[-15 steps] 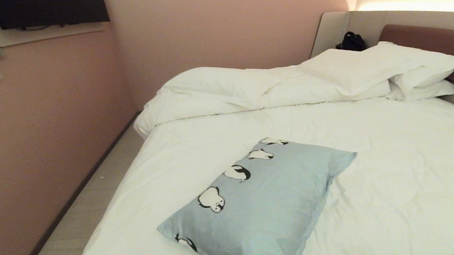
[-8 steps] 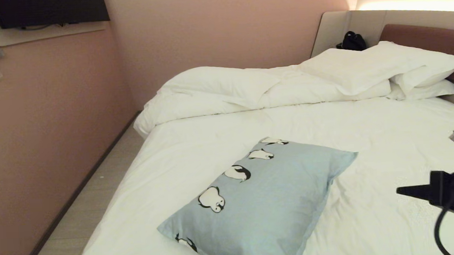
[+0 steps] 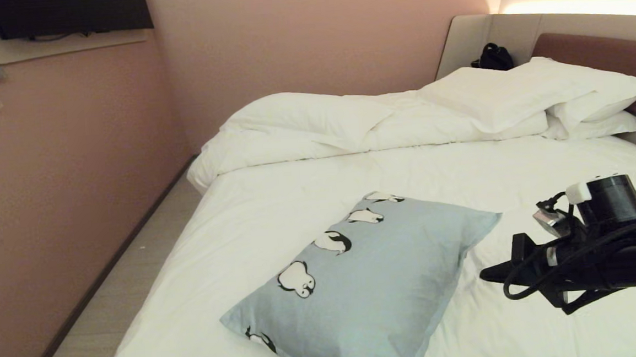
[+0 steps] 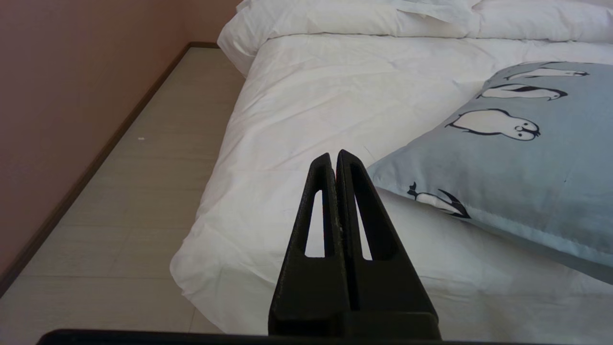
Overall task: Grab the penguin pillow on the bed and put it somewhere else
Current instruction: Pick up the pillow
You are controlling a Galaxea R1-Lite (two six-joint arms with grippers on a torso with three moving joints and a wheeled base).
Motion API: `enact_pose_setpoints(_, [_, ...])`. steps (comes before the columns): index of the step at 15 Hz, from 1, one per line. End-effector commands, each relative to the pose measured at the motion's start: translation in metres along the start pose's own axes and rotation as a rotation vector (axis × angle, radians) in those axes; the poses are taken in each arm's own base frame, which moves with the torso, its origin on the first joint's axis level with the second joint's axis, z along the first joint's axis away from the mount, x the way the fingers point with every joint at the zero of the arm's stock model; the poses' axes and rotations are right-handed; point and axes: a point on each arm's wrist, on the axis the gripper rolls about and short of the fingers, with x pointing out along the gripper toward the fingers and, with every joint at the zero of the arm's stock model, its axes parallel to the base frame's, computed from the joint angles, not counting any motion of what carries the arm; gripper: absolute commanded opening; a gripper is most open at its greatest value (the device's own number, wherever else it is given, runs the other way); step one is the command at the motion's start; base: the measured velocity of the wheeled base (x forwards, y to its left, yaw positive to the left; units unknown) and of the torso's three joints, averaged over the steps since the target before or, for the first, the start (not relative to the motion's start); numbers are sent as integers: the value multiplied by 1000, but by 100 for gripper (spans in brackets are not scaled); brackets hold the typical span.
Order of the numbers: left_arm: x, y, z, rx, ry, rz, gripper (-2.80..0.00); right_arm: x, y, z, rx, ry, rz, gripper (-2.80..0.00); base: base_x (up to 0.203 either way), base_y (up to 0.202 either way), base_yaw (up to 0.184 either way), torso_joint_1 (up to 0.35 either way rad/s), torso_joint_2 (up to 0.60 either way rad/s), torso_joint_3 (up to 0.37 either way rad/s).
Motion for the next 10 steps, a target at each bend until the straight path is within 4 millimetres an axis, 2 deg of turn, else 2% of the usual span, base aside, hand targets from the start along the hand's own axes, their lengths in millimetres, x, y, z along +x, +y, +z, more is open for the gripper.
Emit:
enact_pose_setpoints(1, [0, 0, 0, 0, -1, 0, -280, 17, -6, 2, 87, 22, -15, -280, 0, 0, 0, 0, 0, 0])
enact_pose_setpoints(3, [0, 0, 0, 0, -1, 1, -280, 26, -9, 1, 84, 14, -46, -280, 0, 0, 0, 0, 0, 0])
enact_pose_setpoints(4, [0, 0, 0, 0, -1, 0, -280, 29, -11, 0, 85, 16, -61, 0, 0, 0, 0, 0, 0, 0])
enact_pose_setpoints(10, [0, 0, 0, 0, -1, 0, -280, 43, -17, -5, -26, 59, -97, 0, 0, 0, 0, 0, 0, 0])
